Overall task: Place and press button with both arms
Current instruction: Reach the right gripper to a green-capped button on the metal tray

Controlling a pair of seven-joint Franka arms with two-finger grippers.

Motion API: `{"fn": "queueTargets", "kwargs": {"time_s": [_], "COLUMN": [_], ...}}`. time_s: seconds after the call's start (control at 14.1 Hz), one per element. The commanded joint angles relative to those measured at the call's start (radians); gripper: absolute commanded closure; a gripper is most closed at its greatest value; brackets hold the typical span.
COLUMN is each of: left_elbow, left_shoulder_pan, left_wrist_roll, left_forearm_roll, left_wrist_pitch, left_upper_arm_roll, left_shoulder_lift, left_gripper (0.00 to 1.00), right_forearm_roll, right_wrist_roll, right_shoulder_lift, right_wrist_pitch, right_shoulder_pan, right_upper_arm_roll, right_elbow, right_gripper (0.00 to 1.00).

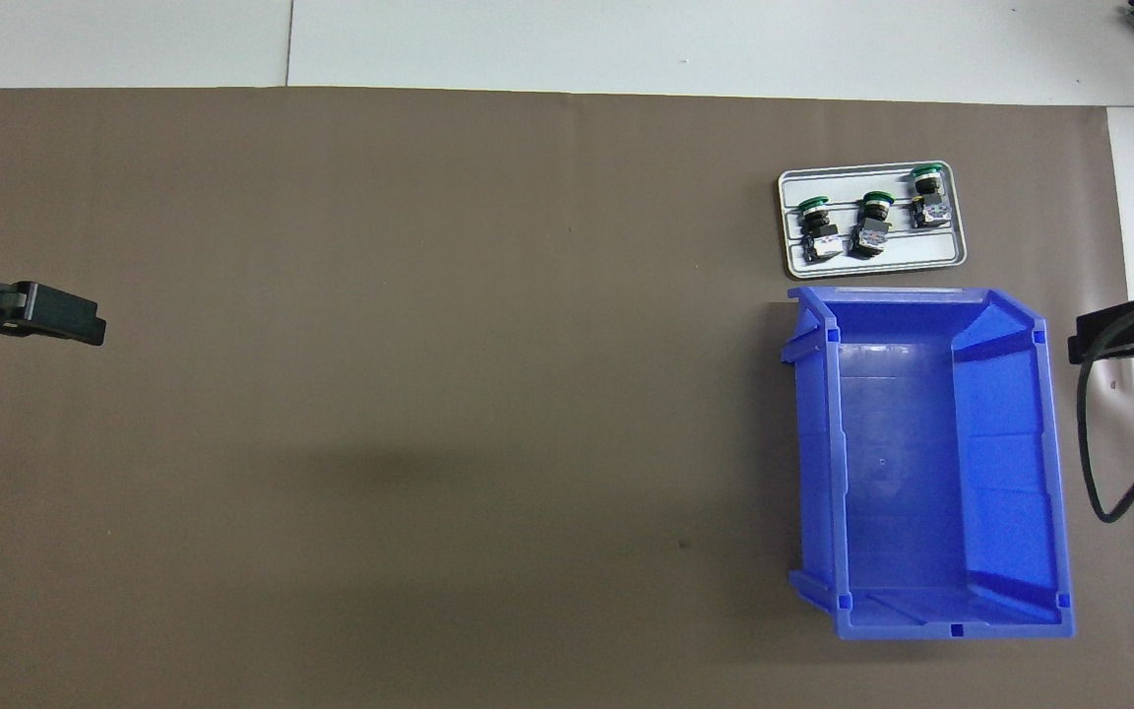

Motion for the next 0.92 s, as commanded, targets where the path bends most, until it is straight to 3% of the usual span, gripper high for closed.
{"fn": "queueTargets", "kwargs": {"time_s": [0.0, 0.14, 0.28, 0.43, 0.85], "left_elbow": [-0.029, -0.029, -0.029, -0.029, -0.029], "left_shoulder_pan": [0.008, 0.008, 0.008, 0.008, 0.008], "left_wrist_roll": [-0.011, -0.011, -0.011, -0.011, -0.011], "left_forearm_roll": [0.017, 0.017, 0.017, 0.017, 0.017], "left_wrist_pitch": [0.000, 0.000, 0.000, 0.000, 0.000], "left_upper_arm_roll": [-0.007, -0.007, -0.007, -0.007, -0.007], "left_shoulder_lift": [-0.027, -0.027, -0.027, -0.027, -0.027], "left_gripper": [0.00, 0.00, 0.00, 0.00, 0.00], "right_forearm_roll": [0.008, 0.037, 0.037, 0.038, 0.080], "right_wrist_roll": [-0.012, 0.023, 0.040, 0.033, 0.005], "right_shoulder_lift": [-0.007, -0.007, 0.002, 0.061, 0.362], "right_wrist_pitch": [0.014, 0.034, 0.132, 0.245, 0.558], "right_shoulder_pan": [-0.011, -0.010, -0.004, -0.007, -0.018], "right_upper_arm_roll": [0.007, 0.006, 0.007, 0.007, 0.009], "right_elbow": [-0.011, -0.017, -0.037, -0.038, 0.032], "right_gripper": [0.00, 0.00, 0.00, 0.00, 0.00]}}
